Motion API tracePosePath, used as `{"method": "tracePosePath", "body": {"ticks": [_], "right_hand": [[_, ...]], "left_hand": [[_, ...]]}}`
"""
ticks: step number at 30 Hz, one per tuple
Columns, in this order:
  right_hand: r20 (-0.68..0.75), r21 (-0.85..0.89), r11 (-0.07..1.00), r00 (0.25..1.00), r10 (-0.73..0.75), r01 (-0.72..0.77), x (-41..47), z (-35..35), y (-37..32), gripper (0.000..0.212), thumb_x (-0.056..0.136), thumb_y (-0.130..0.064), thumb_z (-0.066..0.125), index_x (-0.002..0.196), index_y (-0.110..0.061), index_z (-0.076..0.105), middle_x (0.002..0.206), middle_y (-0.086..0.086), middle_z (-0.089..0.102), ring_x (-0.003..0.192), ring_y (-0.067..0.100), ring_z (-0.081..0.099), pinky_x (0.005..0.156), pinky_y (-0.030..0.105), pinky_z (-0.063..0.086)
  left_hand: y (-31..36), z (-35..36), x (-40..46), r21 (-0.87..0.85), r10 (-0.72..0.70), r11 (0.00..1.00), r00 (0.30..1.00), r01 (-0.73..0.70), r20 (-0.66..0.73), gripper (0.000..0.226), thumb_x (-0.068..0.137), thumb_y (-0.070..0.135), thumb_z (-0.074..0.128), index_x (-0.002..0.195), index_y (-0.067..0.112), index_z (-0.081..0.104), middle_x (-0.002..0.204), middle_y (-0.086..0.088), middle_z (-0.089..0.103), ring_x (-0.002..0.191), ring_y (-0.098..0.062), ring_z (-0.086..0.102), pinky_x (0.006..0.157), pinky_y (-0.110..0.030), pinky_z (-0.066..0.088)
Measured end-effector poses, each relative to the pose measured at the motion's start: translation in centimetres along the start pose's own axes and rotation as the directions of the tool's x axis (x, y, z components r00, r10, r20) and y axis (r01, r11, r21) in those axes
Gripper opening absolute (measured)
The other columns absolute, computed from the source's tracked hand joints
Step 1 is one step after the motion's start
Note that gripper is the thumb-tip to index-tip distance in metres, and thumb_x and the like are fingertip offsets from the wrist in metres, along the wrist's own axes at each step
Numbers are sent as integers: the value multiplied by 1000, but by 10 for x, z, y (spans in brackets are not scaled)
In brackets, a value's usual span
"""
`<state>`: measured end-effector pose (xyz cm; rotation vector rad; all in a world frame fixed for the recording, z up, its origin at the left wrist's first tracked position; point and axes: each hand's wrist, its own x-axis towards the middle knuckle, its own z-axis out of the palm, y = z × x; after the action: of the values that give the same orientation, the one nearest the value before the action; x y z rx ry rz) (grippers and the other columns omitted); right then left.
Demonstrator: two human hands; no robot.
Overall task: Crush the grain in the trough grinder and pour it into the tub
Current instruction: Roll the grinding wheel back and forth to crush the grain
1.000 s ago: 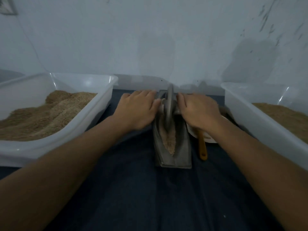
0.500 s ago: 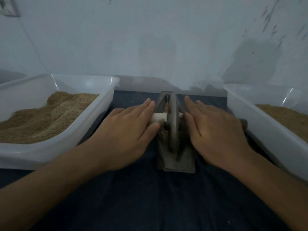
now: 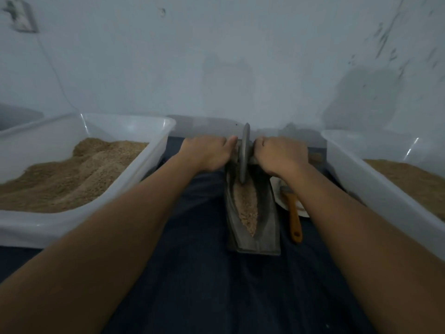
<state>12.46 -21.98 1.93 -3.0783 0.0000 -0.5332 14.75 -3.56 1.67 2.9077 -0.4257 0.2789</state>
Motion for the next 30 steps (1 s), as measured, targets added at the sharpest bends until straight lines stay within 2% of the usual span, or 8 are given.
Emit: {"method": "tracePosePath", "body": {"ticks": [4, 7, 9, 12, 16, 20, 23, 30], "right_hand": [[-162, 43, 995, 983, -82, 90, -39, -5, -1, 47, 107, -38, 25, 79, -20, 58, 73, -1, 55, 84, 29, 63, 73, 40, 42], [-130, 161, 973, 981, -147, 167, -86, -10, 6, 51, 107, -40, 22, 116, -25, 70, 123, -1, 70, 132, 24, 56, 109, 42, 41], [-170, 197, 961, 972, -164, 196, -111, -18, 11, 58, 104, -45, 21, 147, -27, 55, 152, -6, 53, 147, 17, 40, 120, 38, 29], [-236, 131, 963, 951, -200, 235, -117, -17, 11, 61, 102, -47, 21, 152, -24, 49, 156, -7, 47, 149, 16, 37, 121, 40, 26], [-15, 221, 964, 988, -151, 151, -70, -5, 14, 56, 109, -44, 16, 150, -27, 50, 159, -4, 45, 152, 23, 32, 122, 45, 27], [55, 134, 991, 998, -24, 16, -16, 8, 19, 43, 109, -34, 19, 104, -21, 60, 113, 10, 68, 106, 35, 59, 83, 45, 43], [40, 95, 995, 999, 11, -15, -4, 10, 15, 41, 108, -35, 20, 95, -22, 57, 108, 10, 68, 93, 32, 58, 78, 44, 41], [-94, 212, 961, 982, -163, 179, -84, -3, 17, 54, 110, -41, 18, 151, -22, 48, 157, -1, 48, 152, 21, 33, 121, 43, 26]], "left_hand": [[-4, 7, -59, -31, 112, 993, 992, -114, -66, 74, 98, 68, 4, 140, 28, 50, 153, 1, 51, 133, -27, 53, 103, -51, 41], [-7, 2, -114, -17, 191, 981, 975, -194, -116, 83, 95, 72, -2, 160, 32, 30, 168, 7, 30, 149, -17, 35, 113, -48, 34], [-3, 0, -143, 9, 232, 972, 956, -234, -181, 77, 100, 70, 0, 162, 32, 24, 171, 7, 22, 153, -12, 25, 119, -46, 28], [-2, 2, -148, 15, 222, 975, 963, -223, -153, 77, 99, 72, 0, 163, 32, 19, 172, 4, 16, 155, -13, 19, 123, -49, 24], [7, 4, -102, 86, 160, 985, 974, -147, -159, 77, 97, 69, 2, 155, 31, 36, 164, -3, 35, 150, -23, 33, 116, -52, 33], [19, -2, -25, 147, 84, 987, 988, -64, -128, 71, 99, 63, 6, 129, 26, 58, 133, -9, 59, 123, -33, 56, 100, -56, 40], [18, -5, -4, 185, 51, 982, 997, -39, -62, 80, 92, 64, -2, 121, 24, 60, 124, -9, 66, 113, -34, 60, 94, -55, 41], [6, 10, -108, 85, 188, 981, 946, -172, -262, 66, 107, 58, 12, 152, 21, 43, 158, 1, 47, 138, -21, 50, 109, -47, 38]]}}
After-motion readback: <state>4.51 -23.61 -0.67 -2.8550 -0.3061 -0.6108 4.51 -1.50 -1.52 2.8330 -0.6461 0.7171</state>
